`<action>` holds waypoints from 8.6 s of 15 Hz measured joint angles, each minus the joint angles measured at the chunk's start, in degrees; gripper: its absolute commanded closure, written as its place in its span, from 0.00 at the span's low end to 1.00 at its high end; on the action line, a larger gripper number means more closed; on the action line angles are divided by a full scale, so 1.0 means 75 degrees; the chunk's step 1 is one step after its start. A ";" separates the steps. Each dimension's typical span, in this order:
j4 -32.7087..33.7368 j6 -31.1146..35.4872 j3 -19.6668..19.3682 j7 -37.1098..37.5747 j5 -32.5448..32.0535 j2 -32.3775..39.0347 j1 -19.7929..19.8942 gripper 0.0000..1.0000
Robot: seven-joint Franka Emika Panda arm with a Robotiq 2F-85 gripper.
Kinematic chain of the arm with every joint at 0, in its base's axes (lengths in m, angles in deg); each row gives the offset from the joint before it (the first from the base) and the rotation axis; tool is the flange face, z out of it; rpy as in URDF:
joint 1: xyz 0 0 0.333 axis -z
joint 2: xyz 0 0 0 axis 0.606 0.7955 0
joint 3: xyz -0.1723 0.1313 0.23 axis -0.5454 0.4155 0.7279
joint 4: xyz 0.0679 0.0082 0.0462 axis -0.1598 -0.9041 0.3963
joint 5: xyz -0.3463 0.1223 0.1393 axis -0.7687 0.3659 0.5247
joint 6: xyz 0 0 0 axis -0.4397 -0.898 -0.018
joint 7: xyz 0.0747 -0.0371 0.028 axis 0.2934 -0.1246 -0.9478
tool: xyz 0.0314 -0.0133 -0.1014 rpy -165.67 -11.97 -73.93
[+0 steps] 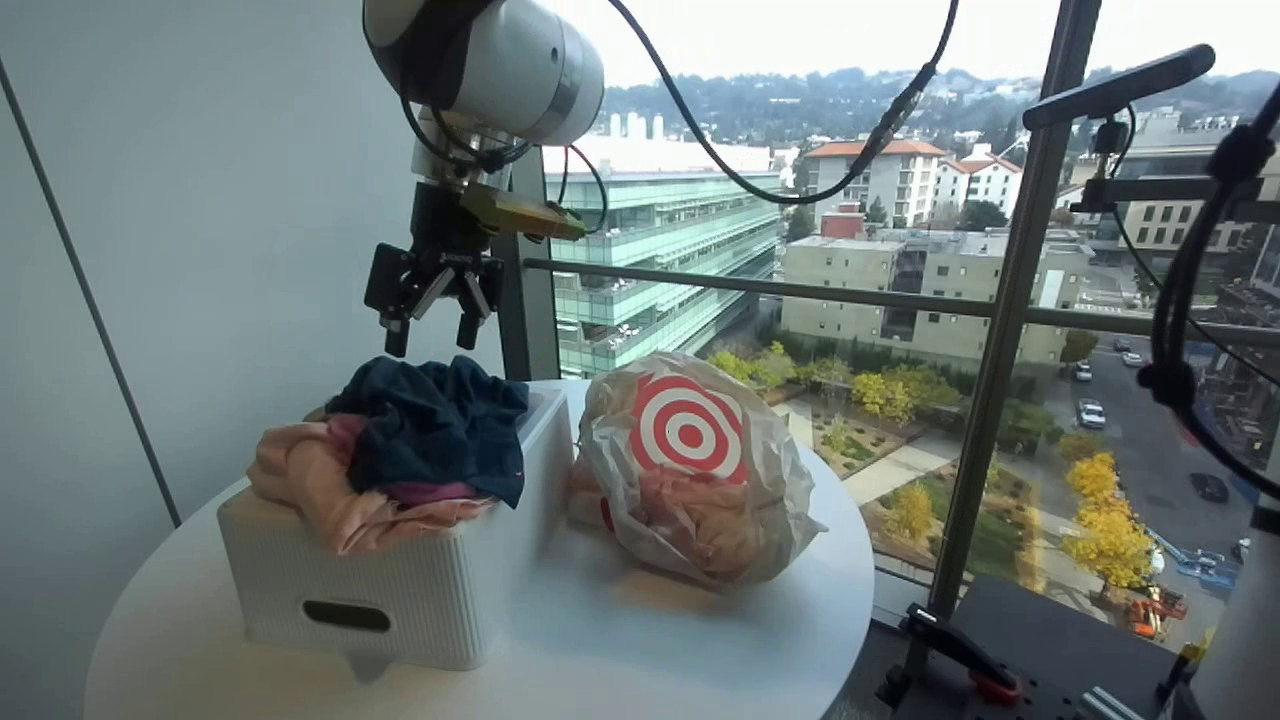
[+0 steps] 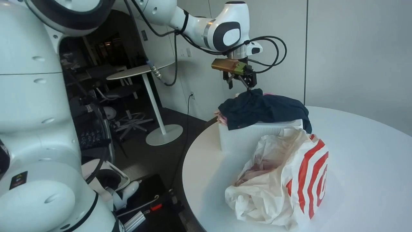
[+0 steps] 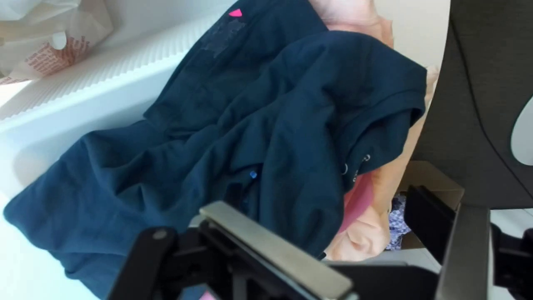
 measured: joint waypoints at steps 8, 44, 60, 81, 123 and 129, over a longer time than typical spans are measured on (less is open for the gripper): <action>0.2104 0.0076 0.0006 -0.0074 -0.1023 0.2155 0.0085 0.34; -0.3368 0.1558 0.0698 0.2870 -0.1043 -0.4459 0.0087 0.98; -0.5667 0.1458 0.1427 0.5931 -0.1901 -0.8526 0.1573 0.98; -0.6619 0.2278 0.1447 0.6434 -0.3095 -0.7058 0.3241 0.96; -0.4277 0.2929 -0.0735 0.9522 -0.7692 -0.1501 0.2070 0.95; -0.3482 0.2872 -0.1494 1.1014 -0.9107 -0.0291 0.1581 0.95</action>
